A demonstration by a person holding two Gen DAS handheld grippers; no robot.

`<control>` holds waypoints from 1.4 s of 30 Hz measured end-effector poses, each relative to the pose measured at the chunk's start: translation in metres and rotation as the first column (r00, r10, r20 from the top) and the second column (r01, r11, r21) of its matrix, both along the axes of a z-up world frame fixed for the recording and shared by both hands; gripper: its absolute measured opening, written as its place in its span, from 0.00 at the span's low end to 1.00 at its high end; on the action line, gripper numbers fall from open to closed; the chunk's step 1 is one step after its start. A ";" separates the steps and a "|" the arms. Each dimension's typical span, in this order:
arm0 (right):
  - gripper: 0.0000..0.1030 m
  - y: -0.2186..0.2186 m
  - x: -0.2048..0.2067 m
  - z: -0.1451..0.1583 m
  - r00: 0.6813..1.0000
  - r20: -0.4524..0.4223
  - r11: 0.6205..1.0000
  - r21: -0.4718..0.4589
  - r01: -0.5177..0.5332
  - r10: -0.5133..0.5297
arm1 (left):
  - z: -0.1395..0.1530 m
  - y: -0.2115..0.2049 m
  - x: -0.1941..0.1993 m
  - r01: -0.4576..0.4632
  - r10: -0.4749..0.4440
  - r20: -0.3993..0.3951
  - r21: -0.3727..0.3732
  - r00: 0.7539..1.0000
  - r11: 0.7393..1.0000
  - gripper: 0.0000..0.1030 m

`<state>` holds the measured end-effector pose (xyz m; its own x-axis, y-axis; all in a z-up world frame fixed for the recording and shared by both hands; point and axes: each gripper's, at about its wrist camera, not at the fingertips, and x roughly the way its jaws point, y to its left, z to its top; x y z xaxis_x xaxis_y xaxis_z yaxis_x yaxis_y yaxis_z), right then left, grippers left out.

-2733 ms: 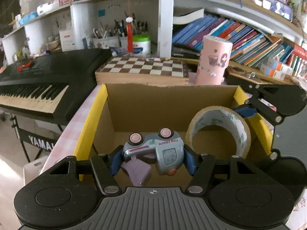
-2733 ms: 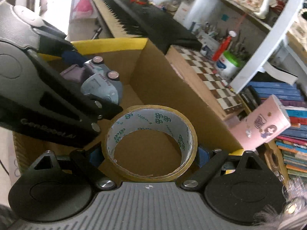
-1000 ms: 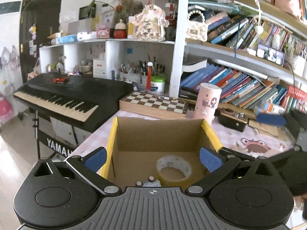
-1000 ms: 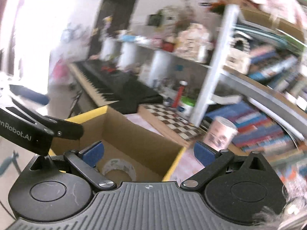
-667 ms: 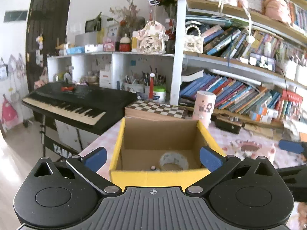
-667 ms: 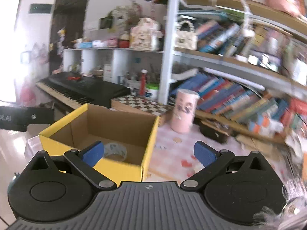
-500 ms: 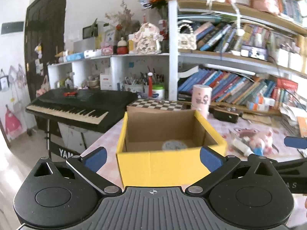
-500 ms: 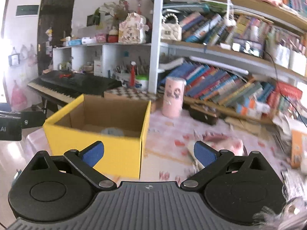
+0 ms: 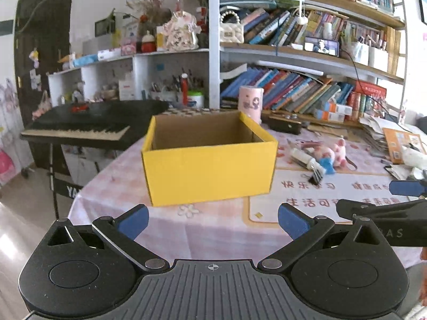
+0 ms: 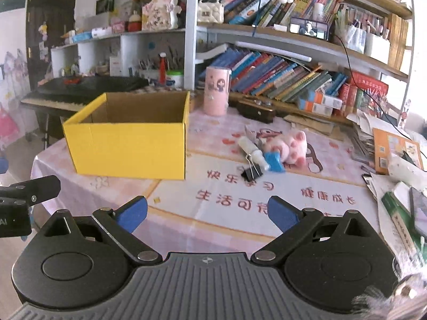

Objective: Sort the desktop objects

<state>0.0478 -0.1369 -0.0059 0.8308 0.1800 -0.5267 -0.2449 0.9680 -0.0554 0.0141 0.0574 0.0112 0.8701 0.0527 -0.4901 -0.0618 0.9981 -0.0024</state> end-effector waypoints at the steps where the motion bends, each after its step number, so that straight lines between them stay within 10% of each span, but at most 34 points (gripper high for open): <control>1: 0.95 -0.001 -0.002 0.000 1.000 -0.003 1.000 -0.003 0.003 -0.003 | -0.001 -0.002 0.000 0.006 -0.006 -0.005 -0.005 1.000 1.000 1.00; 29: 0.95 -0.097 0.018 -0.025 0.967 -0.112 0.973 -0.064 0.223 -0.230 | -0.022 -0.104 0.055 0.283 -0.286 -0.110 -0.038 0.952 0.958 1.00; 42: 0.95 -0.151 0.078 -0.034 0.955 -0.163 0.969 -0.046 0.244 -0.248 | -0.038 -0.150 0.114 0.256 -0.263 -0.191 -0.059 0.946 0.965 1.00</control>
